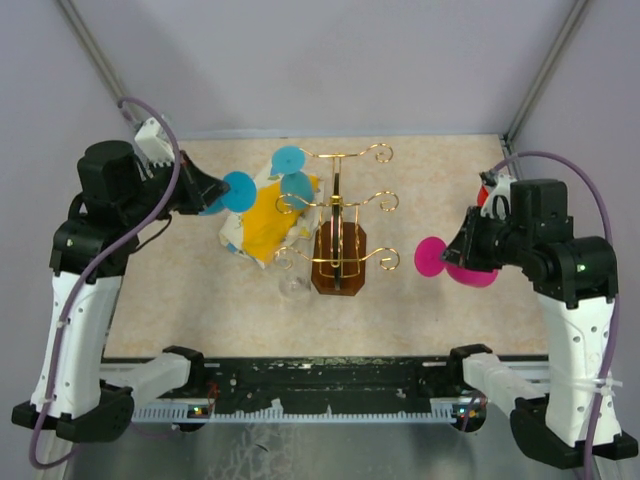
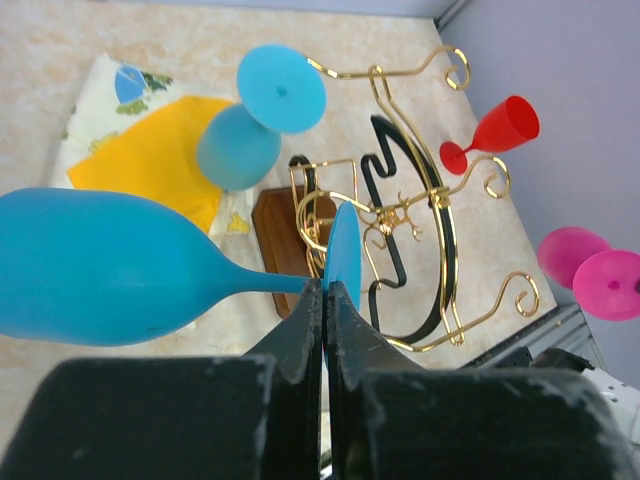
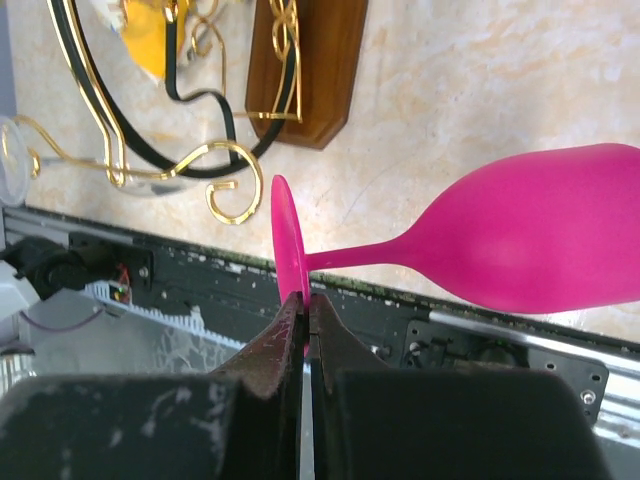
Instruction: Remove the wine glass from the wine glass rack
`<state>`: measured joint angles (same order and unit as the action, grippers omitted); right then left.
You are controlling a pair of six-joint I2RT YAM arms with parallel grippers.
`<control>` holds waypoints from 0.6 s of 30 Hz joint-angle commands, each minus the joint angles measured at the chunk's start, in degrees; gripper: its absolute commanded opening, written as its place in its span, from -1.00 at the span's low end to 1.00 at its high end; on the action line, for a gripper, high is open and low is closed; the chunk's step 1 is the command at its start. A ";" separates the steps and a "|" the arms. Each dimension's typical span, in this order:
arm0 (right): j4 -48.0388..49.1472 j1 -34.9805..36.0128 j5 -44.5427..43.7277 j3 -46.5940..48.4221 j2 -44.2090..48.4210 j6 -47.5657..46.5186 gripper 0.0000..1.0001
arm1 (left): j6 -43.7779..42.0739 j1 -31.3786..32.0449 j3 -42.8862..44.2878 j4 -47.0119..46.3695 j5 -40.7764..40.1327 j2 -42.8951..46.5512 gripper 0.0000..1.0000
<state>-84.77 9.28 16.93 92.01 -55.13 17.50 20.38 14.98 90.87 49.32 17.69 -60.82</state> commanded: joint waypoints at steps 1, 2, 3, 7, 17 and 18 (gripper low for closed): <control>6.47 0.48 -3.96 6.15 -4.28 1.58 -1.00 | -3.02 -0.36 4.78 -1.52 -3.35 -2.48 -1.00; 7.13 0.47 -4.68 7.68 -5.64 1.65 -1.00 | -3.58 -0.31 5.44 -1.96 -4.23 -3.11 -1.00; 7.82 0.45 -5.63 9.44 -7.28 1.65 -1.00 | -4.11 -0.39 6.15 -2.40 -5.24 -3.82 -1.00; 10.07 0.45 -9.82 18.22 -14.76 0.12 -1.00 | -6.60 -1.13 11.51 -2.10 -10.10 -8.28 -1.00; 16.00 0.46 -32.50 36.16 -37.02 -6.47 -1.00 | -6.26 -5.88 13.94 -3.96 -5.89 -12.51 -1.00; 16.10 0.45 -34.22 38.25 -40.09 -6.53 -1.00 | -6.20 -6.17 13.63 -4.23 -5.64 -12.51 -1.00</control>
<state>-72.29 9.32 -5.65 123.02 -87.48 13.91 14.70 9.93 104.20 48.07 10.00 -74.17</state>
